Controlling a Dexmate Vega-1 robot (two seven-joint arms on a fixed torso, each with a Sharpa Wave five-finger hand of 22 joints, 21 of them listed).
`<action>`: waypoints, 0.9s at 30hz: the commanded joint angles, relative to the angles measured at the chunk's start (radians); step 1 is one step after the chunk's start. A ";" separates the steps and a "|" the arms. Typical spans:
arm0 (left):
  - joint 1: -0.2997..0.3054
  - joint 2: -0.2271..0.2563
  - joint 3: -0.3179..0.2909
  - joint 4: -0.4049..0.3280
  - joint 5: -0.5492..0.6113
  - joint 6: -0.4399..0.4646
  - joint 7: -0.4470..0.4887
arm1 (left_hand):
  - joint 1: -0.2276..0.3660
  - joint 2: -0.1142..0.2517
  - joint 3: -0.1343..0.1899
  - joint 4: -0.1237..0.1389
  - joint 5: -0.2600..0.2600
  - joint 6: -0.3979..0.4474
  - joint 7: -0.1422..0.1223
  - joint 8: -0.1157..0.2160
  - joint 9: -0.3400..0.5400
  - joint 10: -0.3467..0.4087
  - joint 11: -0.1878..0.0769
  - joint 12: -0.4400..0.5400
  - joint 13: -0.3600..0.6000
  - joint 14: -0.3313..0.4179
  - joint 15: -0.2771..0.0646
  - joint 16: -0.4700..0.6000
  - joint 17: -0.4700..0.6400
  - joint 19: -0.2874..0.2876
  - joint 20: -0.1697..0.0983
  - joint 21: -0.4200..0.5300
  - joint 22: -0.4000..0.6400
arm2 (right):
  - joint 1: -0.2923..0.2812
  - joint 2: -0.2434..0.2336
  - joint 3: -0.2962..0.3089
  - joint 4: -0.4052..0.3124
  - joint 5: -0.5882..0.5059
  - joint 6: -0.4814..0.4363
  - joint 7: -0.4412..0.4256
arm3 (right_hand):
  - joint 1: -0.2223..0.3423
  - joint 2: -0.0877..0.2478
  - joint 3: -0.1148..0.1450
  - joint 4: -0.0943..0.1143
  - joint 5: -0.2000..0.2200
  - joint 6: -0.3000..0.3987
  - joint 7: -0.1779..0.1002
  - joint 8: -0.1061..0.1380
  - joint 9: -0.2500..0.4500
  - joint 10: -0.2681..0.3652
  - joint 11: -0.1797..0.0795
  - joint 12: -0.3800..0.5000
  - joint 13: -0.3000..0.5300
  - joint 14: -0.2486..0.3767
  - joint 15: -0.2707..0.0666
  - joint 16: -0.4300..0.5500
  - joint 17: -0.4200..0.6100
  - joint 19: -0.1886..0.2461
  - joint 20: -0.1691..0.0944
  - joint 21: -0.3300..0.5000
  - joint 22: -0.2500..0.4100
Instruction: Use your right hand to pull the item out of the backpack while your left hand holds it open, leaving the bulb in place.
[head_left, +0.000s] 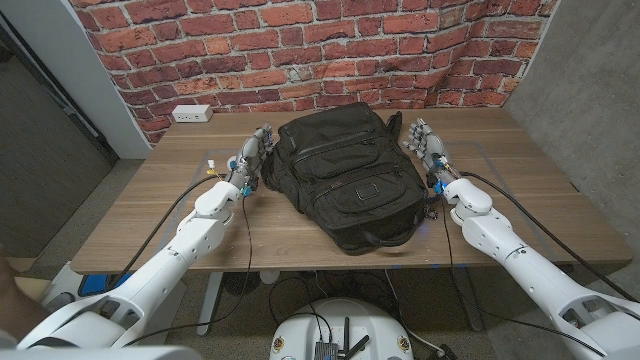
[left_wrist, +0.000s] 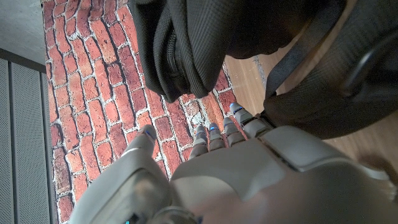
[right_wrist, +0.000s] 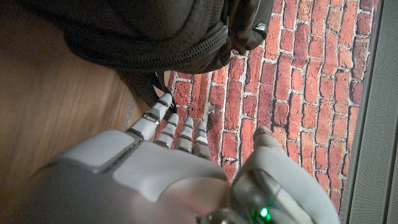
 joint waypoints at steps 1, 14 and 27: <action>0.014 0.023 -0.001 -0.029 0.023 -0.001 0.020 | 0.010 0.033 0.010 -0.004 0.004 0.008 -0.003 0.005 0.002 0.006 -0.002 0.004 0.002 -0.001 0.009 0.006 0.001 0.008 0.001 0.004 0.003 | -0.006 -0.001 -0.010 -0.019 -0.030 -0.007 -0.038 | 0.003 0.002 0.007 0.002 0.006 0.007 -0.002 0.005 0.004 0.010 0.000 0.006 0.002 0.003 -0.015 0.004 0.003 0.007 -0.001 0.007 0.002; 0.097 0.079 -0.028 -0.193 0.058 0.055 0.144 | 0.013 0.032 0.017 -0.008 0.004 0.009 -0.004 0.004 0.002 0.007 -0.001 0.004 0.002 0.000 0.008 0.005 0.001 0.010 0.000 0.004 0.003 | -0.017 -0.036 0.000 -0.051 -0.032 -0.026 -0.035 | 0.002 0.004 0.011 -0.001 0.008 0.012 -0.004 0.006 0.004 0.019 -0.003 0.008 0.001 0.011 -0.020 0.004 -0.006 0.005 -0.003 0.007 0.002; 0.156 0.137 -0.046 -0.327 0.088 0.124 0.215 | 0.016 0.028 0.024 -0.015 0.003 0.011 -0.008 0.004 0.002 0.008 -0.004 0.004 0.002 0.001 0.006 0.005 0.000 0.009 -0.001 0.003 0.002 | -0.009 -0.032 0.007 -0.014 -0.025 0.001 -0.016 | 0.000 0.002 0.011 -0.006 0.008 0.015 -0.002 0.006 0.003 0.027 -0.003 0.009 0.000 0.014 -0.021 0.003 -0.014 0.007 -0.004 0.008 0.001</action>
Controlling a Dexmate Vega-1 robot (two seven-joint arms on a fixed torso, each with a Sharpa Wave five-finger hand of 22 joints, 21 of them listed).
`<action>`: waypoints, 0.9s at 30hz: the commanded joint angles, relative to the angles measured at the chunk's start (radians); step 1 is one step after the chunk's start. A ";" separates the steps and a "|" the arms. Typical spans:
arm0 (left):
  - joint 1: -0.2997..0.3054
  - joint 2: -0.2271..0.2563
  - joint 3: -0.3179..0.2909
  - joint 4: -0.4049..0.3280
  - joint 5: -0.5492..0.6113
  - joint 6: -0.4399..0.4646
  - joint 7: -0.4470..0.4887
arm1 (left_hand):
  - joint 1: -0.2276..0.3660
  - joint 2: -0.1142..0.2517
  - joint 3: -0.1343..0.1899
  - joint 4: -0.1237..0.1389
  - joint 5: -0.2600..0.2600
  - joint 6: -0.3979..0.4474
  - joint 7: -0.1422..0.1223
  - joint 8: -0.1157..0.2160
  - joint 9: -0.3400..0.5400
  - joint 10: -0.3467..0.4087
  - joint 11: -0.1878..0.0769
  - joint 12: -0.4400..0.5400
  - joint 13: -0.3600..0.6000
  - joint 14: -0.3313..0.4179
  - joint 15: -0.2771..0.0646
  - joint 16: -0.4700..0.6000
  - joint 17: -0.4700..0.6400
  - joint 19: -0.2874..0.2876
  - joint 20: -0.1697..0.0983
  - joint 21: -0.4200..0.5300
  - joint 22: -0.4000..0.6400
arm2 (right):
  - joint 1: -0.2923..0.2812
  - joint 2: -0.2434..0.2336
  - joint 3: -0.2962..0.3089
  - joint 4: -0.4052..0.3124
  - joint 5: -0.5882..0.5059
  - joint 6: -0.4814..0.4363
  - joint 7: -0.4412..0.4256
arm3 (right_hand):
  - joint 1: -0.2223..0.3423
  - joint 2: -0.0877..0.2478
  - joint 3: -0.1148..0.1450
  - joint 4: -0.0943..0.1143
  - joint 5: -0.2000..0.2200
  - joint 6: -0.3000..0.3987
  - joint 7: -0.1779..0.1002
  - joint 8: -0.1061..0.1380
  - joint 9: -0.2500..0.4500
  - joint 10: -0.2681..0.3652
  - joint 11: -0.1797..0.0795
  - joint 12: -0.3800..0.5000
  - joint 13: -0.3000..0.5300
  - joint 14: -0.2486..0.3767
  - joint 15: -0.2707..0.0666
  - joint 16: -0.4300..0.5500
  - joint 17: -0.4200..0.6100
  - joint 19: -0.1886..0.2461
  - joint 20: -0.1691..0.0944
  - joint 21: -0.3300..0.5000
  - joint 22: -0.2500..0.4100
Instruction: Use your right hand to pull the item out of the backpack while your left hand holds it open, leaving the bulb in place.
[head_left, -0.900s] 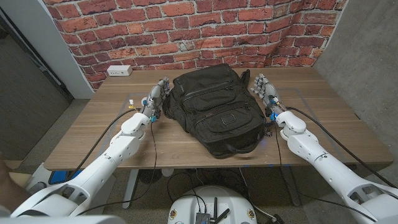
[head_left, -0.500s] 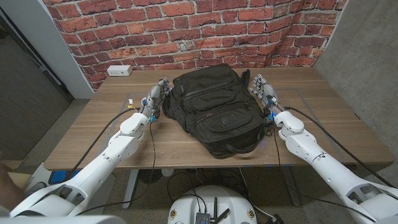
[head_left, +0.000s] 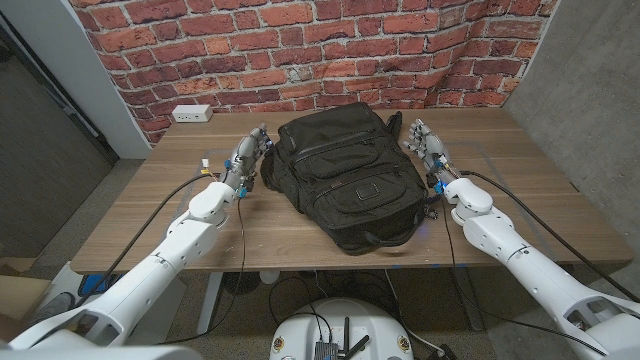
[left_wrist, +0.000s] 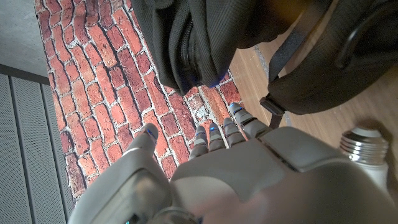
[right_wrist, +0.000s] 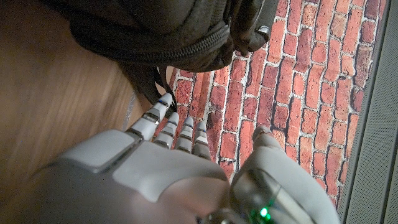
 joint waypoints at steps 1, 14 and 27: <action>0.061 0.056 -0.019 -0.133 0.034 0.065 0.080 | 0.016 0.027 0.009 0.000 0.003 0.007 -0.003 0.004 0.003 0.009 -0.005 0.004 0.003 0.001 0.005 0.005 0.003 0.006 -0.005 0.003 0.003 | 0.007 -0.001 0.008 0.030 0.004 0.024 0.019 | 0.000 0.002 0.007 -0.002 0.005 0.010 0.003 0.006 0.004 0.012 -0.006 0.009 0.003 0.004 -0.010 0.003 -0.002 0.007 -0.004 0.003 0.002; 0.142 0.126 -0.062 -0.285 0.088 0.130 0.172 | 0.027 0.018 0.021 -0.020 0.000 0.032 -0.014 0.010 0.003 0.023 -0.013 0.007 0.003 0.012 -0.006 0.007 0.002 0.013 -0.013 0.004 0.002 | 0.023 0.006 0.012 0.084 0.024 0.041 0.062 | 0.001 0.005 0.010 -0.007 0.005 0.016 0.004 0.007 0.003 0.018 -0.005 0.009 0.002 0.011 -0.013 0.004 -0.008 0.012 -0.007 0.004 0.002; 0.227 0.190 -0.113 -0.414 0.142 0.189 0.234 | 0.045 0.001 0.031 -0.054 -0.004 0.052 -0.027 0.011 0.003 0.042 -0.030 0.010 0.003 0.034 -0.025 0.009 0.001 0.031 -0.027 0.007 0.001 | 0.091 0.044 -0.004 0.190 0.020 0.067 0.106 | 0.002 0.007 0.010 -0.014 0.005 0.021 0.006 0.008 0.003 0.025 -0.003 0.010 0.002 0.014 -0.012 0.006 -0.013 0.015 -0.007 0.005 0.001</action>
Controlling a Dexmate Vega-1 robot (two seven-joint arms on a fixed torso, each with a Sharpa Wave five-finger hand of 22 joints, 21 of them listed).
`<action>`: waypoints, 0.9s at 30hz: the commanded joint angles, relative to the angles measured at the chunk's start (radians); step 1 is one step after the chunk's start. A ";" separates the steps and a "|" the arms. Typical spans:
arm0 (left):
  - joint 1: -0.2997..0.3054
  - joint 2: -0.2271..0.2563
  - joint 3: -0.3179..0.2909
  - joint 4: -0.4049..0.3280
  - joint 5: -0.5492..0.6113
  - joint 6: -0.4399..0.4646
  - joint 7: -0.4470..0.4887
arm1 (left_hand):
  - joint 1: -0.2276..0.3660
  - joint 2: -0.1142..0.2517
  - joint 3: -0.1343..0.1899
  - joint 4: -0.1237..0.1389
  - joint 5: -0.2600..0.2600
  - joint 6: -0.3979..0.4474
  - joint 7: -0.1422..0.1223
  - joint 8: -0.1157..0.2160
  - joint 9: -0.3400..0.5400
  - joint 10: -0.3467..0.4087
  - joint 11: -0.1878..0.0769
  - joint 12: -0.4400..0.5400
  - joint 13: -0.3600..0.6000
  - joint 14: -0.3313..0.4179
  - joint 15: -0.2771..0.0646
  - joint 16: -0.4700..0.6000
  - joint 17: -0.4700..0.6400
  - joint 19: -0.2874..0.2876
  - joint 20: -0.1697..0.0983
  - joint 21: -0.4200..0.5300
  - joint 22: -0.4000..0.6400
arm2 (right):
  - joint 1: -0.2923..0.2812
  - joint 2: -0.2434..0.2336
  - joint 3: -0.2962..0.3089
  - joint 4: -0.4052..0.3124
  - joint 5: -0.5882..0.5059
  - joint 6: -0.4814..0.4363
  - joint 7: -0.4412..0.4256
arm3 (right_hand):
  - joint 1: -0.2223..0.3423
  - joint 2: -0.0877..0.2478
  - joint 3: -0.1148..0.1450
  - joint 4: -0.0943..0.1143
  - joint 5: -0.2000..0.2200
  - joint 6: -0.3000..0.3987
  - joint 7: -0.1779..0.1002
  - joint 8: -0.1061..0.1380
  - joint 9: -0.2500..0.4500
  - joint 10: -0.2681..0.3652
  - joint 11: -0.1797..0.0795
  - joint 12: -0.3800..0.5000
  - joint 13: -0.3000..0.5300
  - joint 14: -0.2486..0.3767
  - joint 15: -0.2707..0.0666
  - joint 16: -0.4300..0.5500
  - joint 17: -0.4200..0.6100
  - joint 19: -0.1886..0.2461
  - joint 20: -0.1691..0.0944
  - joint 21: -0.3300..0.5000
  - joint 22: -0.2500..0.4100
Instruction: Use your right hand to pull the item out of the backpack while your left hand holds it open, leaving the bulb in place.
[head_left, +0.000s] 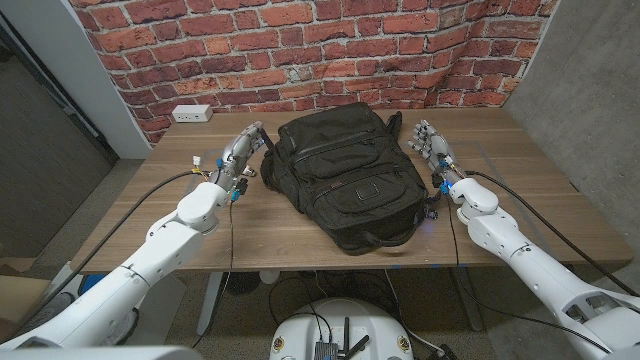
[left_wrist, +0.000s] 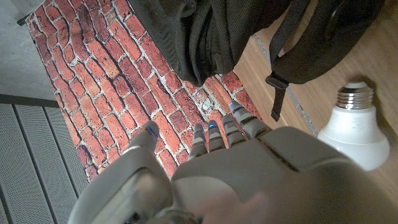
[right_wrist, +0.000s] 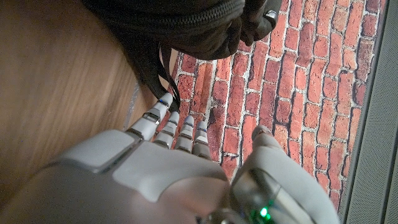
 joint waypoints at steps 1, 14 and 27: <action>0.077 0.062 -0.043 -0.129 0.055 0.064 0.063 | 0.019 -0.004 0.004 -0.015 -0.005 0.018 -0.003 0.006 0.002 0.013 -0.006 0.008 0.003 0.015 -0.005 0.005 0.001 0.013 -0.024 0.007 0.001 | 0.054 0.029 -0.013 0.088 0.000 0.021 0.039 | 0.002 0.007 0.002 -0.006 0.005 0.011 0.006 0.004 0.004 0.010 0.003 0.010 0.002 0.004 -0.002 0.007 0.001 0.010 -0.001 0.005 0.002; 0.100 0.116 -0.059 -0.223 0.132 0.124 0.065 | 0.085 -0.046 0.024 -0.114 -0.014 0.075 -0.027 0.012 0.002 0.077 -0.045 0.013 0.002 0.074 -0.049 0.008 0.001 0.060 -0.056 0.007 -0.001 | 0.096 0.047 -0.017 0.160 0.001 0.036 0.070 | 0.002 0.011 0.003 -0.012 0.004 0.015 0.006 0.005 0.004 0.014 0.002 0.009 0.002 0.008 -0.003 0.009 -0.003 0.014 -0.003 0.006 0.002; 0.112 0.177 -0.072 -0.308 0.195 0.188 0.035 | 0.160 -0.084 0.039 -0.150 -0.018 0.118 -0.048 0.021 0.004 0.126 -0.074 0.013 0.003 0.120 -0.075 0.009 0.001 0.099 -0.075 0.007 -0.001 | 0.100 0.052 -0.017 0.174 -0.004 0.053 0.068 | 0.001 0.014 0.002 -0.016 0.003 0.018 0.006 0.004 0.004 0.017 0.003 0.008 0.001 0.008 -0.006 0.010 -0.006 0.015 -0.003 0.006 0.001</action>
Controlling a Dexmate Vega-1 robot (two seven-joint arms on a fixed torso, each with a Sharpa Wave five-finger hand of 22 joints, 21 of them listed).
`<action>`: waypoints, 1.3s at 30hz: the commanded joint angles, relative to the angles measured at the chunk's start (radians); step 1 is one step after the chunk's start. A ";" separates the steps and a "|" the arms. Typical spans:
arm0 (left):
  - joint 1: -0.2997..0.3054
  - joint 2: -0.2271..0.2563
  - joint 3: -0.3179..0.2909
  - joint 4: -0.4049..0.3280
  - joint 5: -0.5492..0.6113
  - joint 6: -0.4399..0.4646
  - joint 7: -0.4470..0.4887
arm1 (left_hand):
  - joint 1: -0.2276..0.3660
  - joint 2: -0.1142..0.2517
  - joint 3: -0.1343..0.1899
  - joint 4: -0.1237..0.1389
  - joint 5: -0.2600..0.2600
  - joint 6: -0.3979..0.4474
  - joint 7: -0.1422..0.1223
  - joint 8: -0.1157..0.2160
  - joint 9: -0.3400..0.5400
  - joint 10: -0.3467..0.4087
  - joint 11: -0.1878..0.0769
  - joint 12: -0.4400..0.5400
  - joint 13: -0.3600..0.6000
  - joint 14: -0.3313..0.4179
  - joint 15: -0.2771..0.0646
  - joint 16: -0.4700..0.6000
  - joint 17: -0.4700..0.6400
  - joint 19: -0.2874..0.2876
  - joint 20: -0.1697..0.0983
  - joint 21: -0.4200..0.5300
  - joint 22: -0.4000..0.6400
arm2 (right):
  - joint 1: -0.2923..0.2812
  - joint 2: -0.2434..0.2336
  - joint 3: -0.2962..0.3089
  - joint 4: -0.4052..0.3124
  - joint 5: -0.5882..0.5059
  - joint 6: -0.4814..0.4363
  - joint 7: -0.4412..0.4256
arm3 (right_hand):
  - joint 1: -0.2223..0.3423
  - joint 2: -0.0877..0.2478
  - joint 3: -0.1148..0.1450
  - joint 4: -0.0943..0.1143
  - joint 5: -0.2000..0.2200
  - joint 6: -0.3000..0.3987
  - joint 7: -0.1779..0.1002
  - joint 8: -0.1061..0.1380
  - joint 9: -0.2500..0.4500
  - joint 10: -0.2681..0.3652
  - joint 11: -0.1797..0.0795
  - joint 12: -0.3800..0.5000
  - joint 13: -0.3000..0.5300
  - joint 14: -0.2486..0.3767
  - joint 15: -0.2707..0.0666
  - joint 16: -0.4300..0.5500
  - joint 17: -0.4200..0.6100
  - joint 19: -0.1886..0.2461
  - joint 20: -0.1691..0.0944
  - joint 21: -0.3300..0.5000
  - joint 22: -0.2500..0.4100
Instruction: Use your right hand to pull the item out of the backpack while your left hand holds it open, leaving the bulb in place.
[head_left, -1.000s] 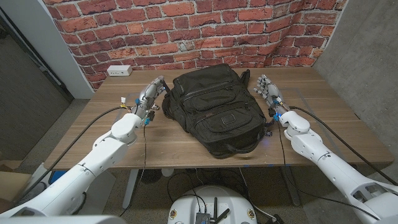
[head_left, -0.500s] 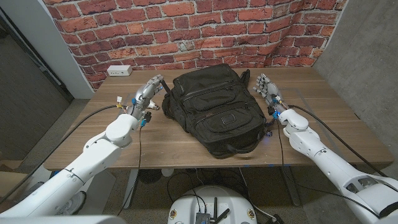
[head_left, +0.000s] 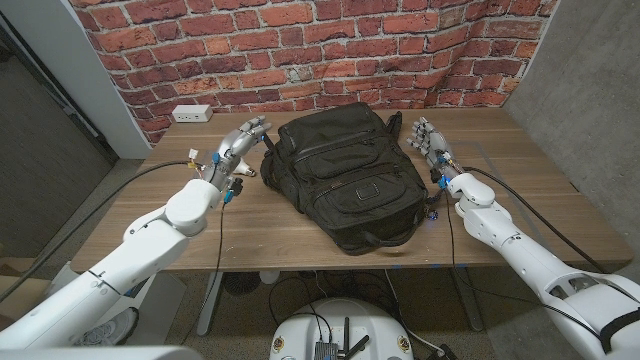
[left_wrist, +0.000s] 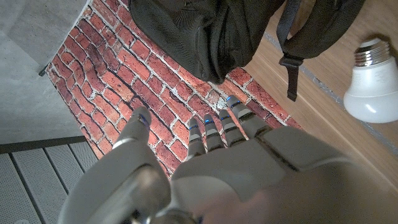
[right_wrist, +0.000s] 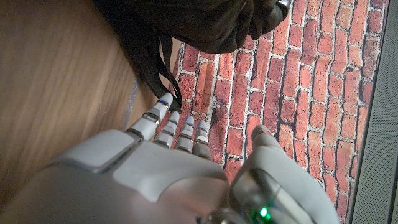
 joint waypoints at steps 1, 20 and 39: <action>0.027 0.067 -0.020 -0.101 0.068 0.061 -0.018 | 0.036 -0.011 0.006 -0.009 -0.003 0.019 -0.004 0.012 0.003 0.020 -0.006 0.005 0.002 0.022 -0.042 0.005 0.001 0.019 -0.076 0.007 0.001 | 0.013 0.008 -0.002 0.027 -0.006 0.019 0.004 | -0.001 0.004 0.003 -0.008 0.003 0.013 0.001 0.004 0.004 0.007 -0.003 0.008 0.001 0.004 -0.002 0.010 0.001 0.012 -0.007 0.006 0.002; 0.135 0.122 -0.089 -0.237 0.213 0.102 0.002 | 0.197 -0.079 0.020 -0.006 -0.007 0.119 -0.023 0.029 0.005 0.111 -0.038 0.005 0.002 0.120 -0.083 0.009 0.001 0.093 -0.095 0.010 0.002 | 0.023 0.035 -0.017 0.045 -0.034 0.059 -0.014 | -0.003 0.008 0.003 -0.012 0.003 0.013 0.001 0.002 0.004 0.009 -0.003 0.007 0.001 0.005 -0.003 0.012 -0.002 0.014 -0.008 0.006 0.002; 0.209 0.153 -0.124 -0.343 0.377 0.133 -0.042 | 0.290 -0.111 0.018 -0.006 -0.007 0.167 -0.026 0.025 0.003 0.162 -0.047 0.003 0.002 0.173 -0.107 0.006 0.000 0.138 -0.108 0.011 0.003 | -0.019 0.023 -0.015 -0.019 -0.043 0.067 -0.045 | -0.005 0.012 0.004 -0.016 0.002 0.014 0.001 0.002 0.004 0.010 -0.004 0.006 0.001 0.005 -0.002 0.013 -0.005 0.015 -0.008 0.005 0.002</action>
